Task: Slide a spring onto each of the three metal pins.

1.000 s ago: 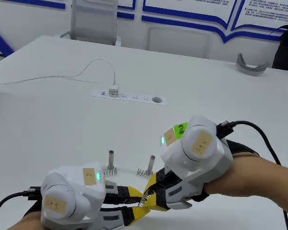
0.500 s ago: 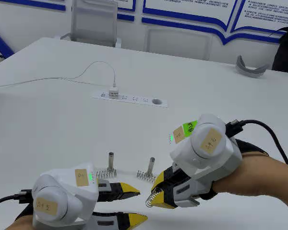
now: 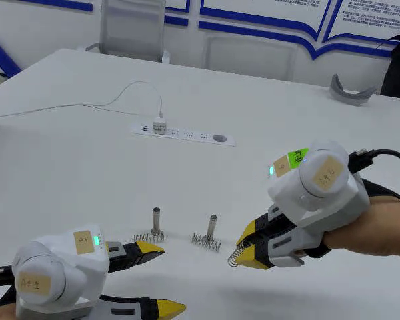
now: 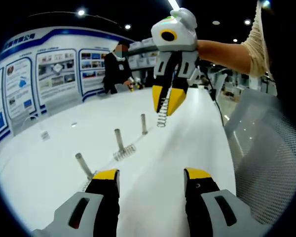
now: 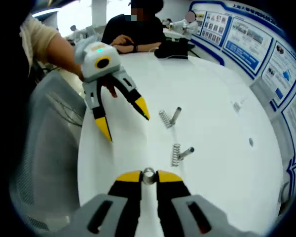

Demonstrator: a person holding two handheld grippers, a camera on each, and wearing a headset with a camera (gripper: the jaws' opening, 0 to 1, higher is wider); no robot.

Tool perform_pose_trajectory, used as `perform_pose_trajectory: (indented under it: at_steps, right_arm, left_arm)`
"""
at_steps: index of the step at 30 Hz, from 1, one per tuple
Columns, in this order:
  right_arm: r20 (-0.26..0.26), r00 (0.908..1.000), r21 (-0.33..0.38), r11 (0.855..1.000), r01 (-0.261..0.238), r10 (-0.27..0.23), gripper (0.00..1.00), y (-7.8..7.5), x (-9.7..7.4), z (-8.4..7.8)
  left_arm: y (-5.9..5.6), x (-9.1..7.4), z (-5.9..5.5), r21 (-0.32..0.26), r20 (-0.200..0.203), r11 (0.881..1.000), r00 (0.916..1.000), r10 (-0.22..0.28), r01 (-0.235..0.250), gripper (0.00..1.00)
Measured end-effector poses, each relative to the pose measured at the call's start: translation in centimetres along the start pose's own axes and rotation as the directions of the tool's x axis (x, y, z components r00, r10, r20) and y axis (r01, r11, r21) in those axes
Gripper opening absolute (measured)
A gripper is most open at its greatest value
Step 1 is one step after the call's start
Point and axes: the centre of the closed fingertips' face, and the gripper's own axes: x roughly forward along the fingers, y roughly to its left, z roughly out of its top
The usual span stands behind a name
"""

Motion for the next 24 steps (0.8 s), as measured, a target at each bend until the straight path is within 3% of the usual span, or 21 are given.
perform_pose_trajectory:
  at_steps: [8, 13, 24]
  right_arm:
    - [-0.01, 0.9986, 0.038, 0.998, 0.052, -0.051, 0.12, -2.0, -2.0, -1.1]
    - [-0.047, 0.9953, 0.05, 0.995, 0.087, -0.085, 0.12, -3.4, -3.1, -2.2]
    - [-0.127, 0.9826, 0.053, 0.988, 0.143, -0.135, 0.12, -6.6, -3.3, -3.8]
  left_arm:
    - [0.9, -0.8, -0.9, -0.032, -0.006, 0.998, 0.9989, 0.047, -0.048, 0.59]
    - [1.6, -1.4, -1.3, -0.048, -0.01, 0.996, 0.9971, 0.075, -0.075, 0.61]
    - [2.3, -2.0, -1.6, -0.066, -0.011, 0.992, 0.994, 0.109, -0.11, 0.64]
